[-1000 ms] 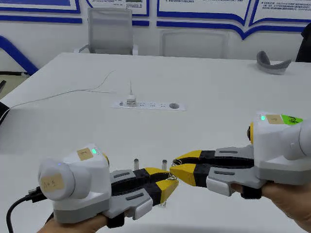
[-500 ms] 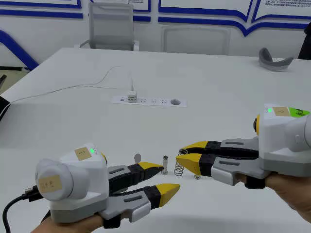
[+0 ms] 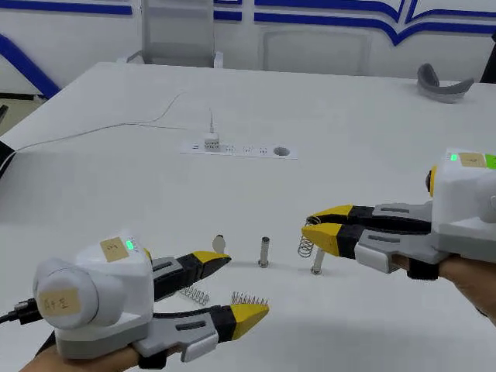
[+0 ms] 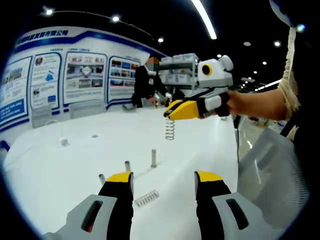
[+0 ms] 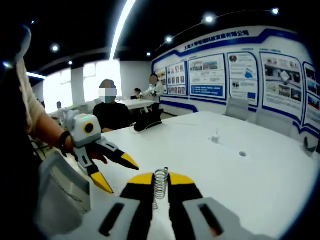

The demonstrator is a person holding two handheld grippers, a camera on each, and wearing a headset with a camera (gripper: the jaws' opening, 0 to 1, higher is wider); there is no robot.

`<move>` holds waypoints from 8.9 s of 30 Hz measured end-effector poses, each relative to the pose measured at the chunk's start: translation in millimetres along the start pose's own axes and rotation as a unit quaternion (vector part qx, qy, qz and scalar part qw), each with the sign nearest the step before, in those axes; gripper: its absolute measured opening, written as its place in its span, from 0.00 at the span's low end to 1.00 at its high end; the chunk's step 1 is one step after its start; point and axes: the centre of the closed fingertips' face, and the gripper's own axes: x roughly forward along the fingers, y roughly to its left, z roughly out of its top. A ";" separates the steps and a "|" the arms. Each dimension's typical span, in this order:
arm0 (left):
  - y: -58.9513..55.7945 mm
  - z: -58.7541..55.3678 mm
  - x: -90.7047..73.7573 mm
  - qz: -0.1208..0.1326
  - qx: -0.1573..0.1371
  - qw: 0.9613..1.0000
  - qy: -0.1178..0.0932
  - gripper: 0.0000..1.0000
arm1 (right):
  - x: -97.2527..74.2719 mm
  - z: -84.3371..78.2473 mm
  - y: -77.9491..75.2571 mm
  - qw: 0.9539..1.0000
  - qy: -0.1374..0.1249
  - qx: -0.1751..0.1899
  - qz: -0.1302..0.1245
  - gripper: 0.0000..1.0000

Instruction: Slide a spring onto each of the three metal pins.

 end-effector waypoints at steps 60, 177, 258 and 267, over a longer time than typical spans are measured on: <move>42.8 -30.1 -25.4 0.061 -0.017 0.997 0.040 0.57 | 24.5 -82.5 -83.9 0.994 0.021 0.016 -0.110 0.12; 32.3 -41.6 -27.0 0.056 -0.030 0.997 0.050 0.55 | 88.3 -146.8 19.6 0.989 0.138 -0.038 0.050 0.17; -18.4 -52.3 9.9 -0.057 0.065 0.993 0.085 0.11 | 46.0 -61.7 89.2 0.965 0.153 -0.111 0.181 0.11; -21.7 -47.3 12.3 -0.058 0.061 0.993 0.079 0.11 | 51.6 -51.9 93.9 0.968 0.133 -0.113 0.181 0.11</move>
